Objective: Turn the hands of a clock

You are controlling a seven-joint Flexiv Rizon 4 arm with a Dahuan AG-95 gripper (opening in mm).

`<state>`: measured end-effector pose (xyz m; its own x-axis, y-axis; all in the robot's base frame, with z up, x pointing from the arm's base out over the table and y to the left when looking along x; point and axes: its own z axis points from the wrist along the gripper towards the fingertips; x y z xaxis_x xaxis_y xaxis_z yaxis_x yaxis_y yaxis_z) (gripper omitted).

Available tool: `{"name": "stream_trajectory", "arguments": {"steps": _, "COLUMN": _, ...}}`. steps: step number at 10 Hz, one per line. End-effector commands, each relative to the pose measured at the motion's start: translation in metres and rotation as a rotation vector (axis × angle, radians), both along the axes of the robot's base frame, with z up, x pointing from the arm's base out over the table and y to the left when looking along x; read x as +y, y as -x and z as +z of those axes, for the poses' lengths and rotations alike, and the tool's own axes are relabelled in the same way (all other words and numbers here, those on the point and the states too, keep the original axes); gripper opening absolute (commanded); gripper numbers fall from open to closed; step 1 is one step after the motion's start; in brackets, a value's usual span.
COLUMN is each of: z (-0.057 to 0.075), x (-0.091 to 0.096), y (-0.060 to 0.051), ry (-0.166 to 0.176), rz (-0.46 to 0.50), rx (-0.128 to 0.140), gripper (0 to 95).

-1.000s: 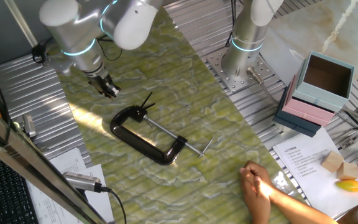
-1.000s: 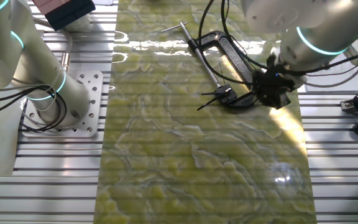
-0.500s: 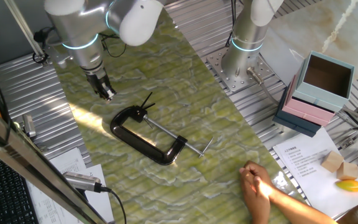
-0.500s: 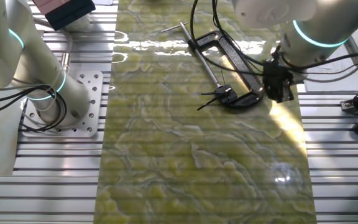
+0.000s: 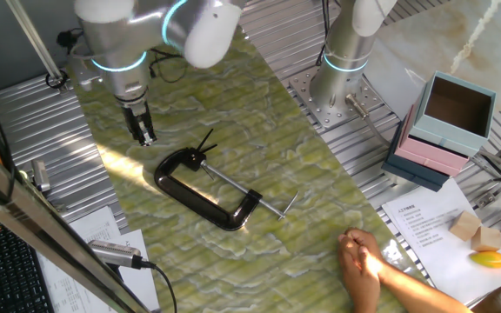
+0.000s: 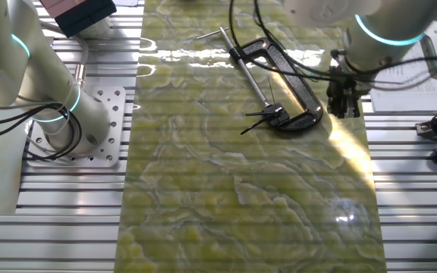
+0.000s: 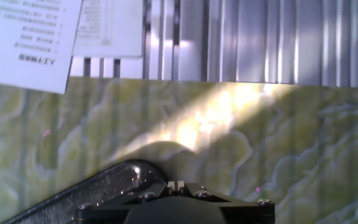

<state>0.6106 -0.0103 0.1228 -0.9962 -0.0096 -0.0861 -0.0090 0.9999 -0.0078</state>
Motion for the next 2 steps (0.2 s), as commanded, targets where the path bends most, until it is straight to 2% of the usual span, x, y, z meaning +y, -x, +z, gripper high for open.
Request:
{"name": "stream_trajectory", "arguments": {"steps": 1, "z": -0.0006, "x": -0.0002, "y": -0.0019, "ry": 0.002, "rz": 0.04, "rx": 0.004, "gripper": 0.0}}
{"name": "stream_trajectory", "arguments": {"steps": 2, "z": -0.0005, "x": -0.0001, "y": -0.0019, "ry": 0.001, "rz": 0.042, "rx": 0.003, "gripper": 0.0}}
